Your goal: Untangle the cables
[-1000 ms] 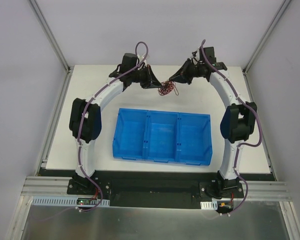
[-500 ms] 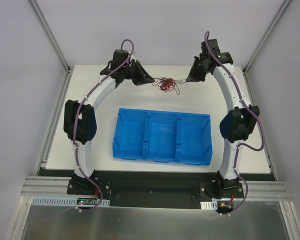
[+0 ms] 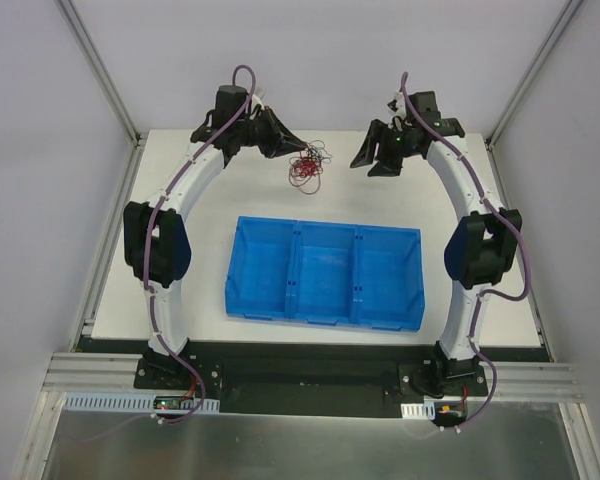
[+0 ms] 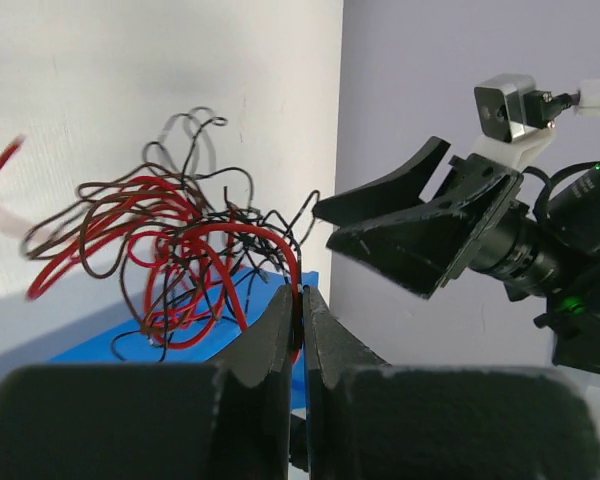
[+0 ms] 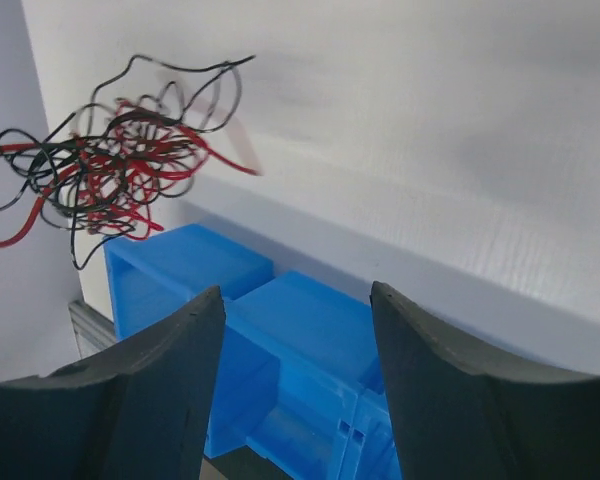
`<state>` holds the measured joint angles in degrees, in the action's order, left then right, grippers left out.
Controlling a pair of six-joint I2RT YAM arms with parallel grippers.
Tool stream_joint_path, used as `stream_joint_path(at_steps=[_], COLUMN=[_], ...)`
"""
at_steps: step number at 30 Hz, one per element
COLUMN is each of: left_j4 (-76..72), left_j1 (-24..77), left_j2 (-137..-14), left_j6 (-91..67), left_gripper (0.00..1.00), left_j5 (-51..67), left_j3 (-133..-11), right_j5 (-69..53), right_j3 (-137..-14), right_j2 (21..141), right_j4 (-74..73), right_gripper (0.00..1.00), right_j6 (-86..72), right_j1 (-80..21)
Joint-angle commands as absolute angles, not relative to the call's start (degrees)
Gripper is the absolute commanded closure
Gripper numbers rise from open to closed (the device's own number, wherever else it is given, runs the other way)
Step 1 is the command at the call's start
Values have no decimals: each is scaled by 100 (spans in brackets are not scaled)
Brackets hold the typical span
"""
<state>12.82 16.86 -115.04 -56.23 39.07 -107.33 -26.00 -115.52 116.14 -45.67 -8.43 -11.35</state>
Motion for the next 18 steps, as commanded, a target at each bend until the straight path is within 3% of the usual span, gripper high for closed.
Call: stream_joint_path(at_steps=[1, 4, 11, 18], left_j4=[1230, 1230, 1204, 1195], left_j1=[1670, 1670, 1679, 1688], left_j2=[-11197, -11153, -11232, -11171], left_j6=[-5906, -6081, -6486, -6627], left_gripper=[100, 100, 100, 100], left_j5=[4157, 4113, 4376, 4623], left_j3=[-10986, -10986, -11276, -11285], right_j5=[-3725, -3815, -2699, -2830], right_j3=[-11269, -10961, -9644, -9492], right_j2=[11118, 11022, 10486, 10652], right_j4=[-3763, -3297, -2120, -1601], right_gripper=[37, 37, 36, 35], right_j6=[-492, -615, -660, -220], right_j1=[-1371, -1607, -1837, -1828])
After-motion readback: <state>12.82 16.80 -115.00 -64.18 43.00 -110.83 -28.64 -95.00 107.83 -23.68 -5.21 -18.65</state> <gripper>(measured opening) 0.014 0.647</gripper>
